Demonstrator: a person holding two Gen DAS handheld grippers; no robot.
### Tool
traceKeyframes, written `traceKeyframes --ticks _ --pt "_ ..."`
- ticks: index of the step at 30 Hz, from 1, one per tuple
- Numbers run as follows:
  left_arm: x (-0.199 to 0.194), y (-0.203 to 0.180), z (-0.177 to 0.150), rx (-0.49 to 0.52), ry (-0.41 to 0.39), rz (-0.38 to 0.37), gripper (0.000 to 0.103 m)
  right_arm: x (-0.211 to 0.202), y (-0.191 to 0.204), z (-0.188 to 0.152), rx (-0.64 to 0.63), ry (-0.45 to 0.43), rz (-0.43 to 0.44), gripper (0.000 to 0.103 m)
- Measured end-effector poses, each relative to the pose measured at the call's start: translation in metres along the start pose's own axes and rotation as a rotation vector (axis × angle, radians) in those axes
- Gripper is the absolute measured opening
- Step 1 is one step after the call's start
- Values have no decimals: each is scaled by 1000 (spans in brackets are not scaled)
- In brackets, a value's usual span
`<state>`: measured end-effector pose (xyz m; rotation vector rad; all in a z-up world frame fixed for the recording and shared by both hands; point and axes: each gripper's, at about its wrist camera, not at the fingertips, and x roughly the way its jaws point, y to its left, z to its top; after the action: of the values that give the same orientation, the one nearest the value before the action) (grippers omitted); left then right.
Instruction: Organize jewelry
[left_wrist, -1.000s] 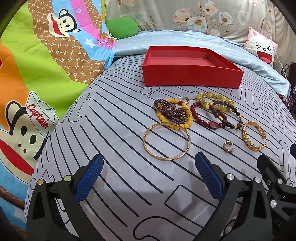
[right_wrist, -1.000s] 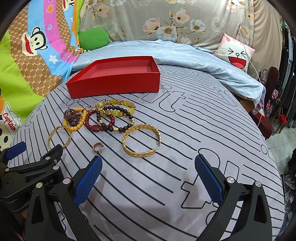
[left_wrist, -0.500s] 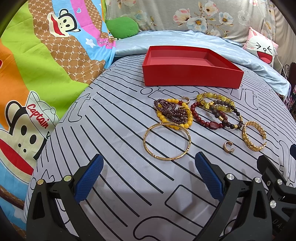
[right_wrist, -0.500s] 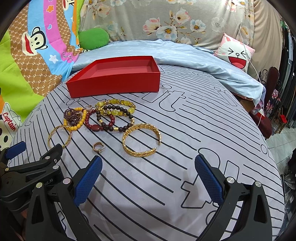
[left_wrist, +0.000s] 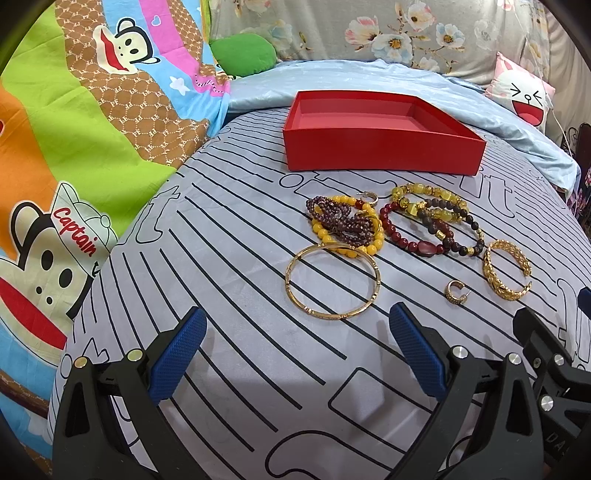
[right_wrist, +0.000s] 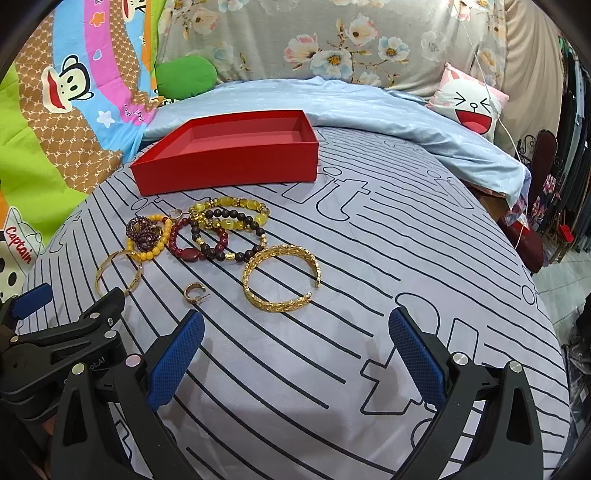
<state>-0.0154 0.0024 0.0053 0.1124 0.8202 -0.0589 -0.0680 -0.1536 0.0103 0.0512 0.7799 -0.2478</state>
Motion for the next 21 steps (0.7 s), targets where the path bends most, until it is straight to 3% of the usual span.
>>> traceKeyframes --ticks 15,21 --pt "7 28 5 -62 48 -46 95 15 -18 12 52 56 19 96" --pt "13 17 11 -19 64 -63 95 25 -16 18 52 65 29 96"
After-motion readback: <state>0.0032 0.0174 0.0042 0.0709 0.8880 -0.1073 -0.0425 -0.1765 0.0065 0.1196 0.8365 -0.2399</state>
